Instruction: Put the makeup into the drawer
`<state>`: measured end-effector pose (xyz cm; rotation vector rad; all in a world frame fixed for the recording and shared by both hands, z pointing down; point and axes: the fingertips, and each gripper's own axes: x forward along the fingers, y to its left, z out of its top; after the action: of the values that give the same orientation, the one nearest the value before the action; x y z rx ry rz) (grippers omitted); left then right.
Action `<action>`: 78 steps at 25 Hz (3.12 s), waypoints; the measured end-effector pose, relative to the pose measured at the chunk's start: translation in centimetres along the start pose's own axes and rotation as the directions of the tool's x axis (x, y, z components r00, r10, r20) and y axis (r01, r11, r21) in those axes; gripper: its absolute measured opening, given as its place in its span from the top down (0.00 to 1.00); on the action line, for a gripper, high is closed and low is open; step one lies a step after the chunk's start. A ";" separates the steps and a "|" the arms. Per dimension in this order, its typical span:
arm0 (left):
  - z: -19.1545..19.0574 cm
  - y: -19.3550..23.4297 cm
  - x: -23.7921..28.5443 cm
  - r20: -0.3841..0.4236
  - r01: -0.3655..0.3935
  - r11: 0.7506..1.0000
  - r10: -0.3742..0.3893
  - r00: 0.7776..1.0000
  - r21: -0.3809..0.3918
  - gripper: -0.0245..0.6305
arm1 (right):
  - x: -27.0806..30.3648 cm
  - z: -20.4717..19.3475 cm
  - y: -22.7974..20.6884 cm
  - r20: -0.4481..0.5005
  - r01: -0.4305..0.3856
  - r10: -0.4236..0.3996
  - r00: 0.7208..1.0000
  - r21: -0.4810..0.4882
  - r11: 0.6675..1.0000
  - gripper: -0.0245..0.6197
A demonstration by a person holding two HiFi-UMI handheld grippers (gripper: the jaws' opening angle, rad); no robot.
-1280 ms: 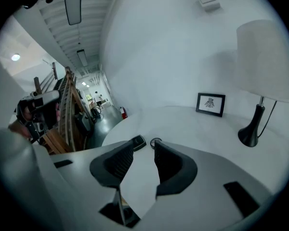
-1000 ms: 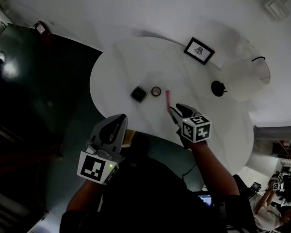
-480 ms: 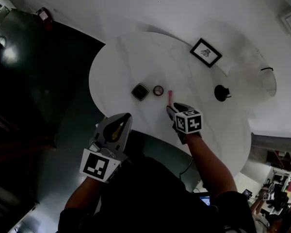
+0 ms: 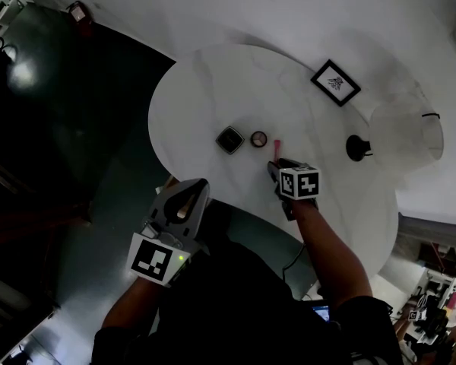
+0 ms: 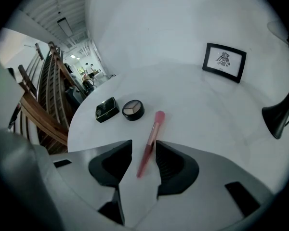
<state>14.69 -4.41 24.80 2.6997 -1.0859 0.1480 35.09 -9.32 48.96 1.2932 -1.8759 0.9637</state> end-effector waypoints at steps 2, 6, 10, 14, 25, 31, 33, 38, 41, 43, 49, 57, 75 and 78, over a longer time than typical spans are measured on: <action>0.0 0.3 -0.3 -0.005 -0.011 1.000 0.011 1.000 -0.001 0.95 | 0.1 -0.1 -0.3 -0.009 0.025 -0.025 1.000 -0.001 1.000 0.76; 0.3 0.8 -1.4 -0.002 -0.024 1.000 0.024 1.000 -0.003 0.95 | 0.1 -0.2 -1.0 -0.011 0.104 -0.105 0.994 -0.060 0.993 0.84; 0.1 1.7 -2.8 -0.012 -0.054 0.998 0.054 0.998 -0.028 0.95 | 0.2 -0.1 -0.5 0.004 0.138 -0.138 0.990 -0.110 0.984 0.88; 0.5 2.2 -4.2 -0.015 -0.051 0.998 0.051 0.999 -0.020 0.95 | -0.1 -0.4 0.2 0.003 0.146 -0.146 0.989 -0.092 0.985 0.89; 1.2 2.9 -7.5 -0.009 -0.015 1.000 0.016 1.000 0.010 0.95 | -3.5 0.3 3.7 0.099 0.119 -0.116 0.988 -0.031 0.992 0.89; 1.6 4.1 -10.0 0.001 -0.018 1.000 0.018 1.000 0.014 0.95 | -6.4 1.6 7.7 0.170 0.069 -0.064 0.983 -0.023 0.997 0.89; 1.5 4.8 -10.9 0.007 -0.025 1.000 0.025 1.000 0.010 0.95 | -7.0 1.9 9.5 0.192 0.044 -0.038 0.981 -0.029 0.999 0.89; 0.6 6.4 -13.7 0.005 -0.038 0.999 0.038 0.999 0.029 0.95 | -7.9 2.2 15.4 0.228 -0.030 0.043 0.973 -0.060 0.998 0.89; -0.2 7.5 -15.0 0.001 -0.048 0.998 0.048 0.999 0.031 0.95 | -8.0 2.2 19.2 0.241 -0.076 0.094 0.966 -0.083 0.994 0.89; -0.5 8.3 -15.7 0.009 -0.054 0.998 0.054 0.998 0.025 0.95 | -7.9 2.0 21.7 0.246 -0.104 0.127 0.961 -0.102 0.989 0.89; -2.4 10.8 -17.2 0.030 -0.071 0.997 0.071 0.997 0.010 0.95 | -6.3 -0.2 28.7 0.229 -0.181 0.212 0.950 -0.150 0.972 0.89; -7.3 13.3 -17.0 0.029 -0.080 0.997 0.080 0.996 -0.018 0.95 | 0.0 -5.3 33.2 0.127 -0.230 0.268 0.955 -0.253 0.940 0.89; -25.5 18.2 -12.5 -0.144 -0.066 0.997 0.060 0.988 -0.035 0.95 | 22.9 -15.8 29.4 -0.124 -0.307 0.282 0.951 -0.318 0.897 0.89; -27.8 18.5 -12.0 -0.170 -0.066 0.997 0.056 0.984 -0.049 0.95 | 25.3 -16.8 28.8 -0.165 -0.324 0.284 0.945 -0.337 0.884 0.89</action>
<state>-7.04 -2.44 52.81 2.5537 -1.1053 0.3455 2.00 0.15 72.86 0.7265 -2.0863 0.7743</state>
